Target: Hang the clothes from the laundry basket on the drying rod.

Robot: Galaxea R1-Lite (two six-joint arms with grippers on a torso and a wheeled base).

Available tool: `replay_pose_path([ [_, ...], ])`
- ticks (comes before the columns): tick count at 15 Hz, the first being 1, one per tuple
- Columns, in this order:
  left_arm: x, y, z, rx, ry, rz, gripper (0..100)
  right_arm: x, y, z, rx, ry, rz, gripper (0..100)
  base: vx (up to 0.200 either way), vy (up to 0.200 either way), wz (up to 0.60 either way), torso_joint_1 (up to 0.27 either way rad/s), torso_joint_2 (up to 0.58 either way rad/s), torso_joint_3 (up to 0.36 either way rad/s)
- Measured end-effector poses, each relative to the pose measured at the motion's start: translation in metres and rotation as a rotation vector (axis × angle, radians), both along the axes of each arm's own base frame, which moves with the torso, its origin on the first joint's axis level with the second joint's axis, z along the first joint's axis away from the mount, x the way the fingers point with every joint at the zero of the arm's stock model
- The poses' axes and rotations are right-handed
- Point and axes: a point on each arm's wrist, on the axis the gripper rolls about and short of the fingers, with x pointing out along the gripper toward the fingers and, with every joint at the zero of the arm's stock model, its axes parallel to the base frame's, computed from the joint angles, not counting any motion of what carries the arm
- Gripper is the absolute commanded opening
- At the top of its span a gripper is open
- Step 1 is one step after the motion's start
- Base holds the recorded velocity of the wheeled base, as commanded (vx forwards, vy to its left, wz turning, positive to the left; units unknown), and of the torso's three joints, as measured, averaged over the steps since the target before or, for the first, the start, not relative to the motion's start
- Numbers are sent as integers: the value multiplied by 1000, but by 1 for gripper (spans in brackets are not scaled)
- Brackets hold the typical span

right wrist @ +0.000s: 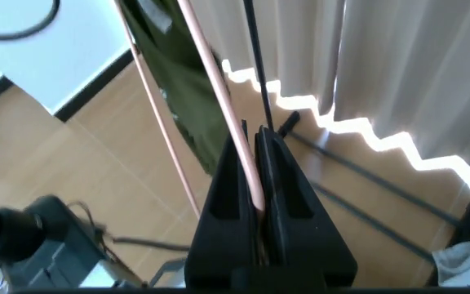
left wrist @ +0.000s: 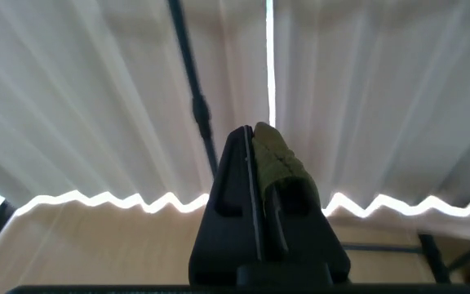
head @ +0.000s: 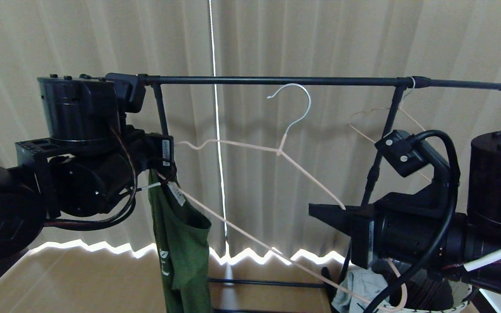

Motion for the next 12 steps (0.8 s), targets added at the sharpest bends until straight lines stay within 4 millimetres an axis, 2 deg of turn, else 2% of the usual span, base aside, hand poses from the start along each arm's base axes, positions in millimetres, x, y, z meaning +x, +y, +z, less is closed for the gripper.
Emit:
replay_pose_path([
  [12,-5,-1,6,-1,-22,25,0,23,22,-16,-28,-11,-66,0,0,0,0,0,0,0],
])
